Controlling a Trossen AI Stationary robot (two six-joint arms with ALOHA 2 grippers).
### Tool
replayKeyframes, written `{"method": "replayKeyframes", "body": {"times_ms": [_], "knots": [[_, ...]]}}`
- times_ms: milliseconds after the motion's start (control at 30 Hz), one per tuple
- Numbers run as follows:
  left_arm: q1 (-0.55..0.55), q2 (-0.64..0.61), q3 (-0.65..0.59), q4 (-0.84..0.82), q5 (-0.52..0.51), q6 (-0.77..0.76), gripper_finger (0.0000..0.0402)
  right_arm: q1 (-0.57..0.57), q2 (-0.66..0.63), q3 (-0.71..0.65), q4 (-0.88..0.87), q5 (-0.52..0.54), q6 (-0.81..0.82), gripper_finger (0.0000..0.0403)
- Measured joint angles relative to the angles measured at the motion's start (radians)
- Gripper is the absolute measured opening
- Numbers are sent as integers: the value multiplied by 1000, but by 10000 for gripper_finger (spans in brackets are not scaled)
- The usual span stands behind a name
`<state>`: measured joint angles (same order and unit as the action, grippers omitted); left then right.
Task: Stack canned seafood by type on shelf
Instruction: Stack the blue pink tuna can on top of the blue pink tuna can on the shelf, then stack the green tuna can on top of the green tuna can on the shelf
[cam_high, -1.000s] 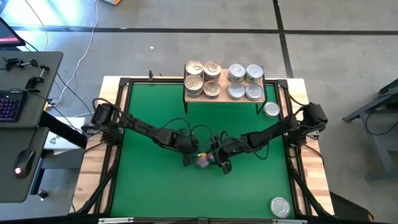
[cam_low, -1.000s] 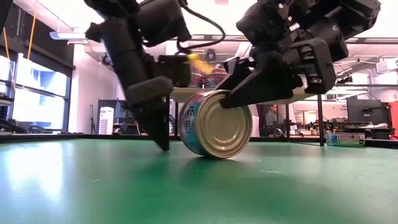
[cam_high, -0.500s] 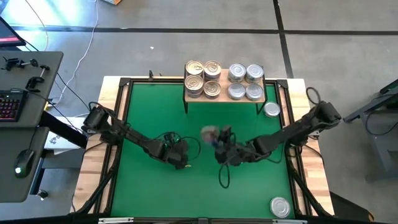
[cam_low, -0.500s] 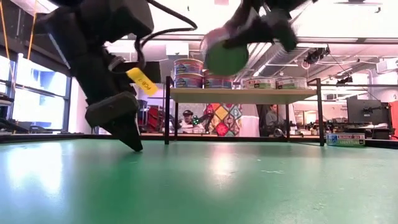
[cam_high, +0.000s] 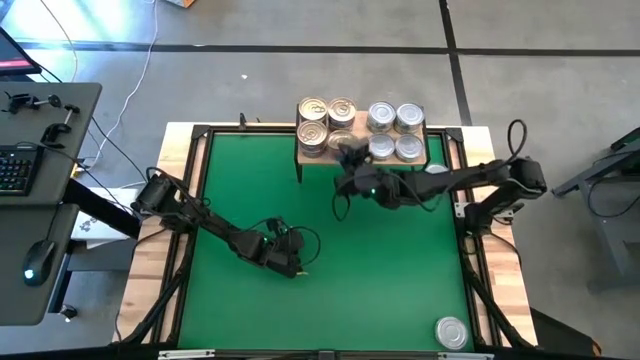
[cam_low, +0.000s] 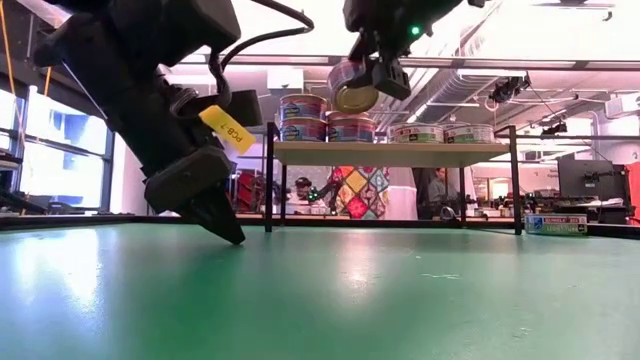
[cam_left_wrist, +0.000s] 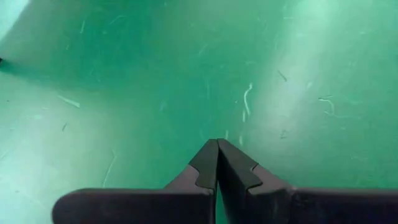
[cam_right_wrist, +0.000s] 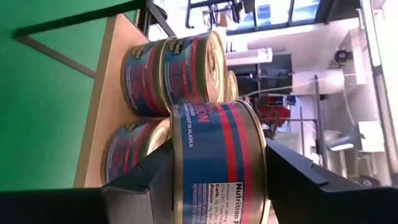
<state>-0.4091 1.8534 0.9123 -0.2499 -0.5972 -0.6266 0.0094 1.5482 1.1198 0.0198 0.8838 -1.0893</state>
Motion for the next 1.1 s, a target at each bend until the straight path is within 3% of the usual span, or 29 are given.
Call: {"method": "replayKeyframes", "body": {"times_ms": [400,700,1100], "knots": [[0,0,0,18,-5,10,0,-118,-2,2,-31,-153,115,186],[0,0,1,18,-10,10,0,-122,-3,0,-62,-209,171,248],[0,0,1,22,-10,10,0,-96,-58,-1,-84,-199,177,253]]}}
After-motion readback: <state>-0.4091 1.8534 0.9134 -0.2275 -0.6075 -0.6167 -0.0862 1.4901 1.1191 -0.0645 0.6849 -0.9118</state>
